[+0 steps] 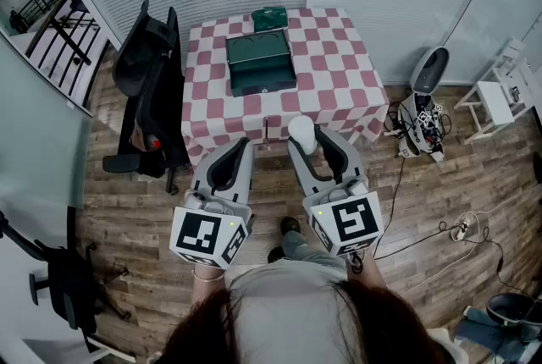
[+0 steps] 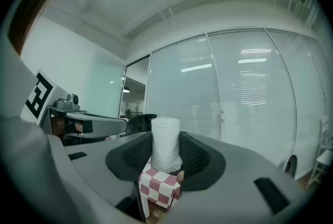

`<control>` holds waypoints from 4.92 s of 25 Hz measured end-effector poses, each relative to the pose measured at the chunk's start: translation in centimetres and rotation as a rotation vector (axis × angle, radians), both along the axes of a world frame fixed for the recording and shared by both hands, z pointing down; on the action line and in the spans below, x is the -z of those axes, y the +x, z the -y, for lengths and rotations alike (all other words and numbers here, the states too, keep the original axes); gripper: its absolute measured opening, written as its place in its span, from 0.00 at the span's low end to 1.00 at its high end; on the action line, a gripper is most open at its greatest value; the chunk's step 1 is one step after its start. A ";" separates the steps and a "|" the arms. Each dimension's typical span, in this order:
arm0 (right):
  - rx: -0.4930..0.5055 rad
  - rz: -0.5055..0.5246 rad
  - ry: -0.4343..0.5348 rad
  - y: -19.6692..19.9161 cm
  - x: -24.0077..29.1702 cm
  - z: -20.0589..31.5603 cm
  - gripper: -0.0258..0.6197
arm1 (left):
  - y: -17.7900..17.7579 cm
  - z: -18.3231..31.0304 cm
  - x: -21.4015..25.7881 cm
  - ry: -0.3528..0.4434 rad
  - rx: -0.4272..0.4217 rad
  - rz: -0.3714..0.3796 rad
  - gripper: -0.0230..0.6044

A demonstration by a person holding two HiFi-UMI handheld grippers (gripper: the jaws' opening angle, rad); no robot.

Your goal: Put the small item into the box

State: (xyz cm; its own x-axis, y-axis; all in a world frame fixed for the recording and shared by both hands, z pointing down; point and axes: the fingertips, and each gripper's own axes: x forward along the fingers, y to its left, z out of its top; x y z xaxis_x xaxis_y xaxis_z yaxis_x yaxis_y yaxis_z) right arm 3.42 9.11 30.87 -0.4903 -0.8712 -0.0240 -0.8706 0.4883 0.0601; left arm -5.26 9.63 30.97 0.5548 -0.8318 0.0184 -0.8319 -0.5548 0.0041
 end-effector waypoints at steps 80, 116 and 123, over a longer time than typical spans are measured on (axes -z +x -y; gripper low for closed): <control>0.141 -0.011 -0.116 -2.0 -4.4 22.5 0.31 | -0.8 21.6 -3.1 -0.069 0.076 -0.021 0.05; 0.183 -0.230 -0.176 -5.8 -10.3 31.8 0.31 | -3.9 30.2 -5.1 -0.106 0.047 -0.051 0.05; 0.197 -0.293 -0.186 -6.9 -12.0 33.7 0.31 | -4.8 31.6 -5.6 -0.121 0.046 -0.061 0.05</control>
State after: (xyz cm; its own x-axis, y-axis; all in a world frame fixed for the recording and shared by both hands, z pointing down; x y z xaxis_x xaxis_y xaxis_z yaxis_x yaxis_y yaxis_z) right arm -3.47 -24.55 42.89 -0.6108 -0.7364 0.2910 -0.7185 0.6699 0.1871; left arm -10.02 -22.00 36.61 0.5190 -0.8503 0.0881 -0.8529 -0.5081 0.1199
